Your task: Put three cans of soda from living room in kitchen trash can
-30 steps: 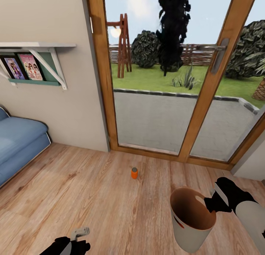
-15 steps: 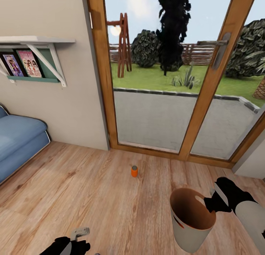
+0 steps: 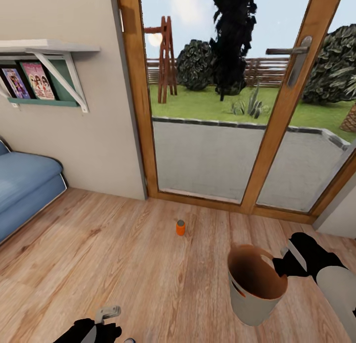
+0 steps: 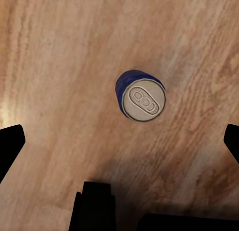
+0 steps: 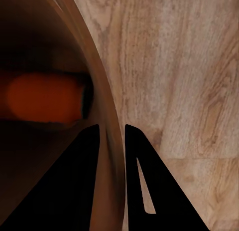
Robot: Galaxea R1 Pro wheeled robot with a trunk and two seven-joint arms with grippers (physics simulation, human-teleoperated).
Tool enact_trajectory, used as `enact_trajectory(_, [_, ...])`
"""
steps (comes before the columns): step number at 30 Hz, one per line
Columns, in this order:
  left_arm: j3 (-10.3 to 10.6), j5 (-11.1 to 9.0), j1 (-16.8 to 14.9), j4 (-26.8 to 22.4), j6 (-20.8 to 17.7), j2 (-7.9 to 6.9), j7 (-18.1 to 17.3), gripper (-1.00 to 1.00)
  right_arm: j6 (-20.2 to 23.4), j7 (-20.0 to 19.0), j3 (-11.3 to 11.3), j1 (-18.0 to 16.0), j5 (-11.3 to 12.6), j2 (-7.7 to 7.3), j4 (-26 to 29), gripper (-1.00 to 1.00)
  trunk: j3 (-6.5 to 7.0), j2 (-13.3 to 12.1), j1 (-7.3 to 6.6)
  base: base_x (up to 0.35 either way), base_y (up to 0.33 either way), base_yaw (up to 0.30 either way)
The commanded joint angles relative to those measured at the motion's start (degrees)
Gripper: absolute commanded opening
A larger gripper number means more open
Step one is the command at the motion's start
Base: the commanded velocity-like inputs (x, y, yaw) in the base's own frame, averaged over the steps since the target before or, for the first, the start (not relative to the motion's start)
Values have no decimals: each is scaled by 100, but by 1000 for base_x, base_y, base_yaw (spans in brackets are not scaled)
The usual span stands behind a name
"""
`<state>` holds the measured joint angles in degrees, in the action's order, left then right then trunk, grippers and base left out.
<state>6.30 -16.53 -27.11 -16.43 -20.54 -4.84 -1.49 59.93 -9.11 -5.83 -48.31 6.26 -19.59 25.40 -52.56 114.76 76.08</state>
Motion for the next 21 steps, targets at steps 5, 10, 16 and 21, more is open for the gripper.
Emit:
enact_trajectory(5, [1,0,-3,-1,5,5,4,100,7,-48,5,-260,138,16,203,-100,-90,202,110,0,0,0])
enact_trajectory(10, [2,0,-4,-1,6,8,7,100,7,-53,6,-526,138,5,123,-100,-180,403,220,0,0,0])
enact_trajectory(16, [2,0,-2,-1,6,14,9,100,7,-55,10,-794,133,-2,-174,-100,-288,643,352,0,0,0])
enact_trajectory(21, [3,0,-4,-2,6,19,9,100,7,-56,11,-837,125,-1,-234,-100,-377,844,461,0,0,0])
